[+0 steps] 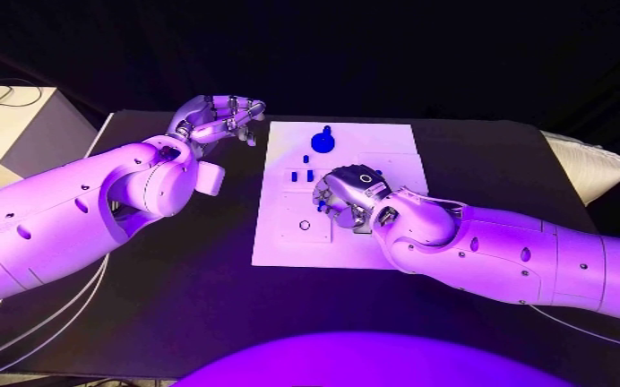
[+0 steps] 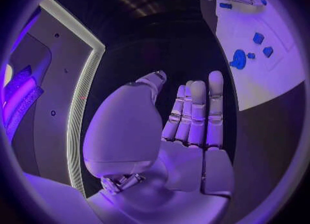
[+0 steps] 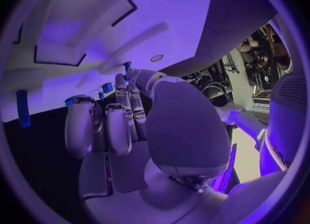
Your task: Assemble the parts on the task board
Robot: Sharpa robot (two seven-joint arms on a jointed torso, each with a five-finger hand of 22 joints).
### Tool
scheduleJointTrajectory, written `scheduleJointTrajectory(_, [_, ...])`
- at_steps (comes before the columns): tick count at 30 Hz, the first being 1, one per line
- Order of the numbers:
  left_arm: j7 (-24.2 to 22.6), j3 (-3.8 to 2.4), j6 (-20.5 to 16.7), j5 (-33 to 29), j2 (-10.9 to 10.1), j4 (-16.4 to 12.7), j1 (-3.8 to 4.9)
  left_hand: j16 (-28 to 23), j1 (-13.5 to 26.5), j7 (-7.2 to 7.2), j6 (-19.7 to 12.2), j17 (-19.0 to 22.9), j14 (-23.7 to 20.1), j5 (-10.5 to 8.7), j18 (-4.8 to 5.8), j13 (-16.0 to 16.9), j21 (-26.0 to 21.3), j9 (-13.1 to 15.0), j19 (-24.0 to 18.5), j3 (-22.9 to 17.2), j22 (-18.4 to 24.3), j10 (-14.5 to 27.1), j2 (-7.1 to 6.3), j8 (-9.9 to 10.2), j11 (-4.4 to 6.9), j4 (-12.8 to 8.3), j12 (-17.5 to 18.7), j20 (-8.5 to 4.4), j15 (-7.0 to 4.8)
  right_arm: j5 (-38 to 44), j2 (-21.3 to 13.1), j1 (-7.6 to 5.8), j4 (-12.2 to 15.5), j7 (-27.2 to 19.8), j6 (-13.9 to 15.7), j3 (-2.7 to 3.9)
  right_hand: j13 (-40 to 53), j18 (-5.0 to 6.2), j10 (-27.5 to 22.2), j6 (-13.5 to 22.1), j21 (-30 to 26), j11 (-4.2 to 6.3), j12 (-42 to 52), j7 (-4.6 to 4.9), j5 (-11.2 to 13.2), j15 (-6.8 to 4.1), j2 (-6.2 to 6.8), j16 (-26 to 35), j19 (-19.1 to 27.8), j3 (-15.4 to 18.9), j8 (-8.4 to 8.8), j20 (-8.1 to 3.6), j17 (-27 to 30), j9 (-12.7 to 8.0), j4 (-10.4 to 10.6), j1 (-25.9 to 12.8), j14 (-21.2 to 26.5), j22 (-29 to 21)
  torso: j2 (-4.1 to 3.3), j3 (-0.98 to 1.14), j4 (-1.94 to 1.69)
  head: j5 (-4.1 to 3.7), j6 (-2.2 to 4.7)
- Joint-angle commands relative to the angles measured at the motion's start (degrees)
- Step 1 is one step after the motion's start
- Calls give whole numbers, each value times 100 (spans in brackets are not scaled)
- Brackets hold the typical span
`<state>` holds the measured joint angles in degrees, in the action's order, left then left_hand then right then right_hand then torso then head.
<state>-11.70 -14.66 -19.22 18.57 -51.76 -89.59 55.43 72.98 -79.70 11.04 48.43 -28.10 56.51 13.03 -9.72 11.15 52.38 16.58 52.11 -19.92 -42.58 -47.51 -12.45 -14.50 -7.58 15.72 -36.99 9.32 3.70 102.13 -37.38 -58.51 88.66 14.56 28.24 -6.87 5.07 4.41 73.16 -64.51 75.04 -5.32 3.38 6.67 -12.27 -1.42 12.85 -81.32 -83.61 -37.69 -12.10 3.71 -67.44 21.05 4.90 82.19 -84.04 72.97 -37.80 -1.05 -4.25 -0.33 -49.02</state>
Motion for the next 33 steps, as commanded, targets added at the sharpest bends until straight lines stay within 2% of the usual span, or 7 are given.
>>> scheduleJointTrajectory(1, [-18,-6,20,-32,4,-10,0,20,-56,3,-32,-7,12,17,-78,-9,21,-6,47,31,-10,23,10,-36,-1,-11,-29,12,14,86,17,9,-29,24,-103,-1,5,-69,289,-12,36,248,39,24,-33,-35,-53,-21,-66,0,-17,15,-2,10,-41,-23,-190,6,-1,-2,-1,2,-10])
scheduleJointTrajectory(15, [-10,-7,15,-32,1,-6,0,22,-63,2,-29,-7,11,17,-78,-8,22,-6,48,38,-11,28,13,-42,-1,-6,-33,13,14,81,46,21,-50,-11,-273,-19,7,-65,288,-4,24,245,36,28,-55,-33,-40,-22,-56,-13,-25,18,3,31,-72,-69,-188,-6,-2,-1,5,20,-56])
scheduleJointTrajectory(20, [-10,-7,16,-32,4,-4,0,23,-66,2,-26,-7,11,17,-78,-8,23,-6,49,42,-11,31,15,-45,-1,-3,-35,13,14,-4,51,23,-59,-109,-273,-28,-71,-46,-64,251,-69,152,2,91,-73,56,209,8,5,175,97,82,98,28,-8,-476,-164,-88,3,-1,8,23,-61])
scheduleJointTrajectory(21, [-11,-7,16,-32,5,-4,0,23,-66,2,-26,-7,11,17,-78,-8,23,-6,49,42,-11,31,15,-45,-1,-3,-35,13,14,-11,51,23,-61,-119,-270,-29,-71,-46,-65,252,-69,152,2,91,-73,56,210,8,5,175,97,82,99,28,-8,-476,-164,-88,3,-1,8,23,-61])
scheduleJointTrajectory(25, [-10,-7,12,-32,1,-3,0,23,-66,2,-26,-7,11,17,-78,-8,23,-6,49,42,-11,31,15,-45,-1,-3,-35,13,14,-46,39,23,-68,-164,-236,-35,-143,46,-560,485,-454,74,15,94,-53,117,369,171,178,380,240,149,477,-5,20,-678,-67,-485,0,2,6,20,-66])
scheduleJointTrajectory(27, [-9,-7,11,-32,-2,-3,0,23,-66,2,-26,-7,11,17,-78,-8,23,-6,49,42,-11,31,15,-45,-1,-3,-35,13,14,-58,30,23,-70,-174,-204,-36,-140,122,-797,574,-800,45,37,91,-68,139,353,319,328,522,304,177,766,-26,-15,-669,14,-834,2,1,6,19,-65])
scheduleJointTrajectory(33, [0,-7,15,-32,-4,-3,0,25,-73,0,-21,-7,11,18,-79,-8,23,-5,50,47,-12,35,19,-51,-1,1,-39,14,15,-79,7,23,-74,-173,-86,-39,-137,187,-1065,683,-1148,4,68,95,-104,166,321,429,455,725,398,206,957,-68,-39,-596,52,-1164,-2,1,5,16,-60])
